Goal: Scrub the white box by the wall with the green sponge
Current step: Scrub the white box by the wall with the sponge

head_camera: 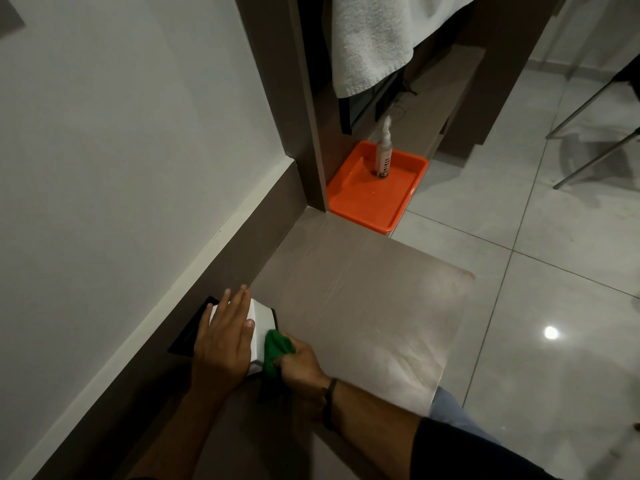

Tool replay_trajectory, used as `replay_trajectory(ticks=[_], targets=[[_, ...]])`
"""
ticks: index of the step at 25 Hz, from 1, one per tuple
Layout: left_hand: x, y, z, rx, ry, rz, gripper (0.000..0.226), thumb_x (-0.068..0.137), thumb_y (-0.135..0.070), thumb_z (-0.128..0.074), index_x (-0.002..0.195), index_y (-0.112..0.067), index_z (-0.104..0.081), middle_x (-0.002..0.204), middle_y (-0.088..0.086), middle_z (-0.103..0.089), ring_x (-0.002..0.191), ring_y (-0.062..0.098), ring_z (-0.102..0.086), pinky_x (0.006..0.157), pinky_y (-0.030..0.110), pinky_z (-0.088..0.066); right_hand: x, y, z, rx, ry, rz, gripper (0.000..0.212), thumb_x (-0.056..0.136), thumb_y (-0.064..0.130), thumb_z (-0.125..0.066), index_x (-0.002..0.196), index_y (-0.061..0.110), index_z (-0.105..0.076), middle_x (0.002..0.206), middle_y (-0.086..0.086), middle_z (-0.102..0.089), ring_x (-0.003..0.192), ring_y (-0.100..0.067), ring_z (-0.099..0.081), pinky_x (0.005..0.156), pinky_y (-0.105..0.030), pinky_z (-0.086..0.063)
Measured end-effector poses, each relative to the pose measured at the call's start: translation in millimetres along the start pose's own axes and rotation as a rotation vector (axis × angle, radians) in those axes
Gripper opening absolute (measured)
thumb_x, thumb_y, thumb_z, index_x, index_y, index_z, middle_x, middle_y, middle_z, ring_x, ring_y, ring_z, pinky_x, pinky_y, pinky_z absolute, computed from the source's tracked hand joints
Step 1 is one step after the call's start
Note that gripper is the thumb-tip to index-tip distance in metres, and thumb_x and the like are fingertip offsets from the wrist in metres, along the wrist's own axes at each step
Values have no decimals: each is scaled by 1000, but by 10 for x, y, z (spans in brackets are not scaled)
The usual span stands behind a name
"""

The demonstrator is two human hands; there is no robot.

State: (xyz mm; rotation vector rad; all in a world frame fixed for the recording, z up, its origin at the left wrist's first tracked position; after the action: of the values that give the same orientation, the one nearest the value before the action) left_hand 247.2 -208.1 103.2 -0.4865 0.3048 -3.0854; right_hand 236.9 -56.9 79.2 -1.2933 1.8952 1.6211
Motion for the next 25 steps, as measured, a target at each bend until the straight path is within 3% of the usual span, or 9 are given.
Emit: replay_trajectory(ticks=[2, 5, 9, 11, 15, 17, 19, 22, 25], targets=[[9, 30, 5, -21, 12, 15, 50, 111, -31, -39, 154, -7, -45, 162, 13, -48, 156, 30, -38, 126, 59, -37, -17, 4, -3, -87, -30, -42, 21, 105, 8, -49, 116, 14, -67, 112, -9, -67, 110, -31, -66, 101, -44, -56], [51, 25, -19, -5, 85, 75, 55, 112, -40, -27, 155, -9, -44, 164, 9, -46, 156, 28, -37, 129, 55, -32, -70, -62, -67, -104, -26, 11, 32, 104, 1, -51, 135, -2, -57, 134, -20, -60, 127, -38, -57, 113, -45, -45], [57, 58, -34, -21, 170, 149, 63, 110, -48, -15, 160, -17, -34, 169, 0, -36, 160, 22, -29, 132, 48, -21, -60, 3, 23, -40, -30, -122, 27, 103, -2, -50, 127, 1, -62, 113, -20, -63, 105, -35, -64, 96, -39, -55], [62, 62, -36, -35, 201, 159, 65, 109, -50, -12, 161, -18, -33, 170, -1, -33, 161, 21, -25, 133, 47, -17, 53, 84, -19, -117, -50, -170, 24, 103, 3, -50, 123, 6, -64, 117, -16, -67, 109, -33, -68, 97, -38, -58], [69, -8, -8, -30, 213, 256, 65, 108, -47, -14, 161, -14, -32, 171, 4, -32, 162, 26, -24, 133, 51, -18, 297, 357, -114, -220, -38, -29, 26, 102, 9, -48, 113, 19, -70, 105, -5, -73, 91, -22, -71, 80, -35, -63], [25, -67, 3, 42, 248, 469, 65, 106, -44, -18, 162, -13, -28, 172, 8, -31, 162, 31, -25, 131, 54, -21, 412, 501, -126, -345, 31, 95, 32, 102, 5, -51, 128, 16, -67, 126, -6, -70, 112, -24, -68, 101, -37, -56], [-79, -165, 42, 117, 284, 724, 63, 106, -38, -31, 163, -13, -21, 174, 9, -28, 163, 31, -21, 131, 56, -22, 491, 546, -216, -515, 148, 182, 42, 101, 1, -55, 142, 9, -57, 147, -7, -58, 133, -23, -55, 118, -32, -40], [-107, -228, 89, 12, 285, 926, 65, 108, -37, -33, 165, -16, -10, 178, 6, -16, 165, 28, -11, 133, 53, -15, 534, 516, -301, -702, 261, 220, 48, 100, -1, -56, 147, 11, -53, 153, -5, -52, 138, -20, -50, 122, -34, -35], [-127, -231, 140, 76, 299, 930, 63, 109, -39, -21, 166, -17, -5, 179, 5, -9, 166, 26, -5, 134, 52, -11, 469, 610, -262, -686, 324, 259, 48, 102, -5, -51, 149, 6, -49, 154, -9, -50, 141, -21, -49, 122, -34, -35]])
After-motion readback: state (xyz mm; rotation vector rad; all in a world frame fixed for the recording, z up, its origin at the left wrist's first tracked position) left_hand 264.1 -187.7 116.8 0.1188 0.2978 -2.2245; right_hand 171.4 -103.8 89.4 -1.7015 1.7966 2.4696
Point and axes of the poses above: each hand's wrist, its own x-axis towards the middle knuckle, its own z-axis out of the back of the hand, y = z × x, the point moved 5 cm from there along x, towards the middle knuckle
